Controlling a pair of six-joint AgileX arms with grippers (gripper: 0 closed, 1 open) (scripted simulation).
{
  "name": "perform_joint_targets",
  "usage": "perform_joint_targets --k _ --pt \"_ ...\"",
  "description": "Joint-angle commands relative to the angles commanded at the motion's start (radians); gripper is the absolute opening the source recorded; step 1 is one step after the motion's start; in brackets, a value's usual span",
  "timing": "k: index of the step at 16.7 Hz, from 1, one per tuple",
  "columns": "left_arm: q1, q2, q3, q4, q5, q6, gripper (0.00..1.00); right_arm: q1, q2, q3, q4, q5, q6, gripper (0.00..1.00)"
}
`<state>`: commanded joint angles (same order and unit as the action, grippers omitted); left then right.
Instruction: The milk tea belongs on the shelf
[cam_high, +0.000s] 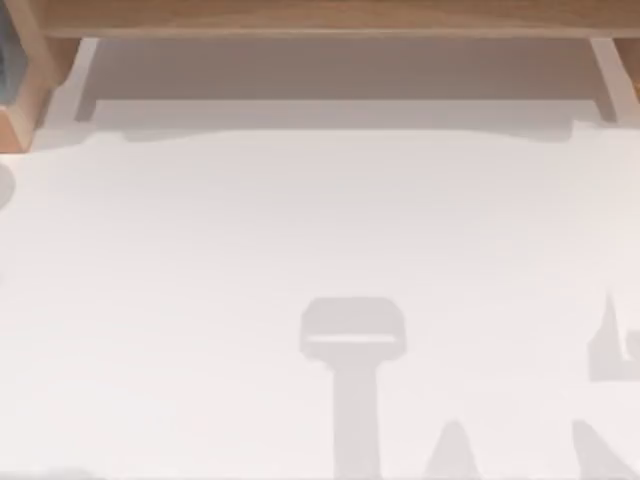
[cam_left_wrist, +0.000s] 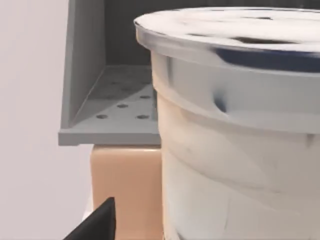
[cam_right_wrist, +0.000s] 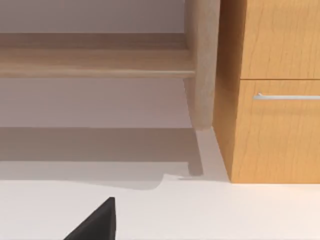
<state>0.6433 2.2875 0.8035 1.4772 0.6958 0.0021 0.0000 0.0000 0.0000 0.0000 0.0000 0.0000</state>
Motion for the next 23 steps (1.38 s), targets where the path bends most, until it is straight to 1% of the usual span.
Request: perform_joint_targets --k 4,8,21,22,23 --pt "-0.065 0.040 0.125 -0.083 -0.064 -0.001 1.00 0.000 0.000 0.000 0.000 0.000 0.000 1.00" --pt "-0.071 0.043 0.135 -0.091 -0.070 -0.001 1.00 0.000 0.000 0.000 0.000 0.000 0.000 1.00" --pt "-0.071 0.043 0.135 -0.091 -0.070 -0.001 0.02 0.000 0.000 0.000 0.000 0.000 0.000 1.00" --pt "-0.071 0.043 0.135 -0.091 -0.070 -0.001 0.00 0.000 0.000 0.000 0.000 0.000 0.000 1.00" --pt "-0.071 0.043 0.135 -0.091 -0.070 -0.001 0.00 0.000 0.000 0.000 0.000 0.000 0.000 1.00"
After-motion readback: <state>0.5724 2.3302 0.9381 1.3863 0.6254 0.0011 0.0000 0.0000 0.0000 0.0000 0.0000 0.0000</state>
